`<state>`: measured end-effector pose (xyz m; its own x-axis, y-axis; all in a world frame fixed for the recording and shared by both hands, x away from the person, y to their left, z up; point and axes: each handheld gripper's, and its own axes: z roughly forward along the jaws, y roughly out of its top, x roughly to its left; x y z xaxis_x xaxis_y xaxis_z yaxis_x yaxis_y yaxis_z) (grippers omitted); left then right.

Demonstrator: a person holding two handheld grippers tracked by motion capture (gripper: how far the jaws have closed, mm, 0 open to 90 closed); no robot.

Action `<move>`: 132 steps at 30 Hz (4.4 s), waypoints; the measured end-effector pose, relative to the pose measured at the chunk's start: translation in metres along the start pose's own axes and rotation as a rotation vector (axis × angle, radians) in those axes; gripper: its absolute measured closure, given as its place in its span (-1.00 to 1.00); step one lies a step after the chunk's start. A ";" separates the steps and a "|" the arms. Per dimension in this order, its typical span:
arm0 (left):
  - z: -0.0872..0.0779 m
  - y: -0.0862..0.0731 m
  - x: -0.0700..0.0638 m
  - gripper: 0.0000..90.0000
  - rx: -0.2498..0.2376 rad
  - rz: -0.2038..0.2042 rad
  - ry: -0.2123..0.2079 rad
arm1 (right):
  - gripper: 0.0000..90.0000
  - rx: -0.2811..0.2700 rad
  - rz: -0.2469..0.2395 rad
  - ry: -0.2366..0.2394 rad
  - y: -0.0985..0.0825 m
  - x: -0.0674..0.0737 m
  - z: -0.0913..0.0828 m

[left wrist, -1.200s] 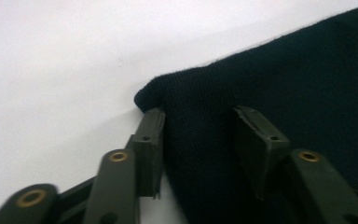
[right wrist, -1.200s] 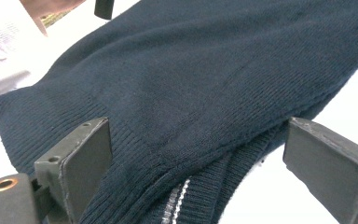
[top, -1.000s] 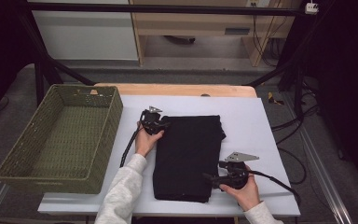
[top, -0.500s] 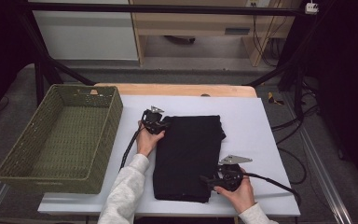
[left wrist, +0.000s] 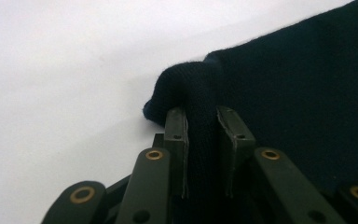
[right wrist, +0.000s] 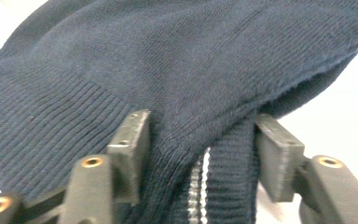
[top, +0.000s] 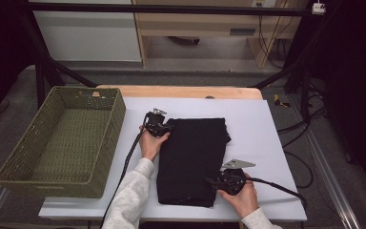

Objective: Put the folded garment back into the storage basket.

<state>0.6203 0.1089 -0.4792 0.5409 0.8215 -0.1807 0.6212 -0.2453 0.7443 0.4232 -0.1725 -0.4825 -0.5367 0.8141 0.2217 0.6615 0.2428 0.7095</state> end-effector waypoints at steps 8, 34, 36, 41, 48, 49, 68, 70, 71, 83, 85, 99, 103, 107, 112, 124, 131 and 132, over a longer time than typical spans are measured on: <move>-0.002 0.001 0.000 0.71 -0.005 0.000 -0.010 | 0.55 0.025 0.090 0.057 0.001 0.001 0.000; -0.053 0.042 -0.029 0.74 -0.099 0.123 -0.049 | 0.65 0.033 0.088 0.094 0.007 -0.005 -0.007; -0.056 0.044 -0.031 0.75 -0.103 0.137 -0.050 | 0.65 0.032 0.090 0.097 0.007 -0.005 -0.007; -0.064 0.050 -0.037 0.75 -0.115 0.153 -0.059 | 0.66 0.032 0.087 0.098 0.007 -0.005 -0.008; -0.075 0.058 -0.049 0.75 -0.140 0.200 -0.073 | 0.66 0.030 0.088 0.097 0.007 -0.006 -0.010; -0.075 0.058 -0.049 0.75 -0.140 0.200 -0.073 | 0.66 0.030 0.089 0.098 0.007 -0.006 -0.010; -0.105 0.074 -0.073 0.76 -0.185 0.252 -0.115 | 0.66 -0.005 0.081 0.103 0.008 -0.006 -0.018; -0.111 0.077 -0.077 0.76 -0.190 0.262 -0.121 | 0.66 -0.013 0.075 0.103 0.009 -0.006 -0.019; -0.113 0.078 -0.078 0.76 -0.191 0.269 -0.121 | 0.66 -0.014 0.079 0.106 0.009 -0.006 -0.020; -0.140 0.092 -0.096 0.76 -0.209 0.330 -0.107 | 0.66 -0.059 0.052 0.121 0.016 0.000 -0.028; -0.145 0.095 -0.097 0.76 -0.212 0.335 -0.101 | 0.66 -0.067 0.047 0.123 0.017 0.001 -0.029; -0.172 0.109 -0.100 0.76 -0.221 0.377 -0.061 | 0.66 -0.123 0.019 0.142 0.033 0.012 -0.032; -0.185 0.116 -0.100 0.76 -0.221 0.400 -0.038 | 0.66 -0.142 0.007 0.148 0.038 0.016 -0.033; -0.195 0.120 -0.100 0.76 -0.227 0.413 -0.021 | 0.66 -0.154 -0.002 0.154 0.044 0.020 -0.034; -0.206 0.124 -0.098 0.76 -0.232 0.418 -0.010 | 0.66 -0.174 -0.012 0.162 0.051 0.025 -0.036; -0.233 0.133 -0.087 0.76 -0.234 0.417 0.020 | 0.65 -0.200 -0.038 0.182 0.070 0.039 -0.036; -0.257 0.133 -0.073 0.76 -0.240 0.411 0.054 | 0.65 -0.213 -0.069 0.200 0.086 0.054 -0.031; -0.261 0.133 -0.070 0.76 -0.241 0.412 0.059 | 0.65 -0.214 -0.070 0.202 0.087 0.055 -0.030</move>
<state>0.5169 0.1528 -0.1998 0.6770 0.7104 0.1924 0.2088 -0.4360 0.8754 0.4353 -0.1223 -0.3886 -0.6841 0.6732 0.2807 0.5055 0.1602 0.8478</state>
